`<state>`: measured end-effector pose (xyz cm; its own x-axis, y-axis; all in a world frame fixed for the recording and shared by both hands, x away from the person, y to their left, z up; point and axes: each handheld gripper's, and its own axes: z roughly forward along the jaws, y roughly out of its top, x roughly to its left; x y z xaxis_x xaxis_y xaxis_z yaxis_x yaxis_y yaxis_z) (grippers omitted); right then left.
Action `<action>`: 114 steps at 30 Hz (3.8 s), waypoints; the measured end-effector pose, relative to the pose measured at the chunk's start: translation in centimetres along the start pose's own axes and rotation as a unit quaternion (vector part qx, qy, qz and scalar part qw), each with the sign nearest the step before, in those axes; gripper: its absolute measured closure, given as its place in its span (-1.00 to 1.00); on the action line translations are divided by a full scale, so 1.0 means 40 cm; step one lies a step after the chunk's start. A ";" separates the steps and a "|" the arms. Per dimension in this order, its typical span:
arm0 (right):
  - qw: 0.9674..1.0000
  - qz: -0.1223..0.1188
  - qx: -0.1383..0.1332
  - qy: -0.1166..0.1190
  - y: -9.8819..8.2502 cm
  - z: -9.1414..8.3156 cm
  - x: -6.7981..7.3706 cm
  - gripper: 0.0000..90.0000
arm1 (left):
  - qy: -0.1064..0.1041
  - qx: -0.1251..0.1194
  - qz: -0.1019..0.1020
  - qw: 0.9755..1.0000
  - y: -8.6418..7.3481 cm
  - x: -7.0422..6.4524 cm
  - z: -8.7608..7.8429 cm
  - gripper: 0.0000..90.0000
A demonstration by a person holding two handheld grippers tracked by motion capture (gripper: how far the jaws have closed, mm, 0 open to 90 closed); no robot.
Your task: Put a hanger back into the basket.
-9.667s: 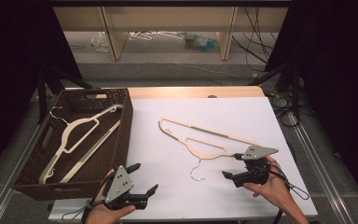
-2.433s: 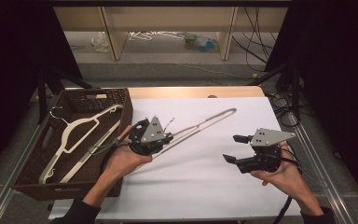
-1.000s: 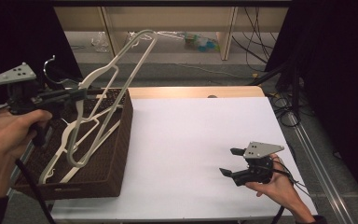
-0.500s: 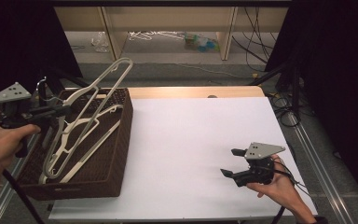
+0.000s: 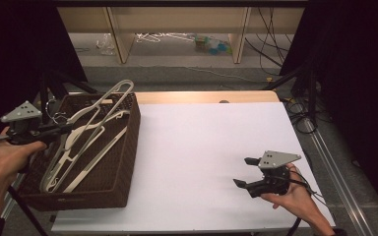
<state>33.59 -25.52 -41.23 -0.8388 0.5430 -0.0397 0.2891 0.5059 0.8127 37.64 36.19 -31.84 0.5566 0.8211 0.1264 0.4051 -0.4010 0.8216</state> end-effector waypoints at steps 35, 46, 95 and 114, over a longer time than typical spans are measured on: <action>1.000 -0.002 0.006 0.004 -0.012 -0.002 -0.003 -0.51 | -0.004 0.038 -0.054 0.998 -0.077 0.008 0.161 0.89; 1.000 0.002 0.007 0.005 -0.016 -0.002 -0.001 -0.51 | 0.067 0.059 -0.077 0.993 -0.109 0.035 0.166 0.75; 1.000 0.008 0.007 0.004 -0.025 -0.004 -0.003 -0.51 | 0.077 -0.013 -0.107 0.991 -0.067 -0.065 0.154 -0.14; 1.000 0.011 0.001 0.000 -0.029 -0.007 -0.004 -0.52 | -0.001 -0.106 -0.066 0.992 0.016 -0.245 0.167 -0.34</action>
<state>33.26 -26.37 -42.03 -0.8327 0.5533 -0.0217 0.3085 0.4960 0.8117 37.29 25.17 -36.28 0.5098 0.8603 0.0091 0.3129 -0.1952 0.9295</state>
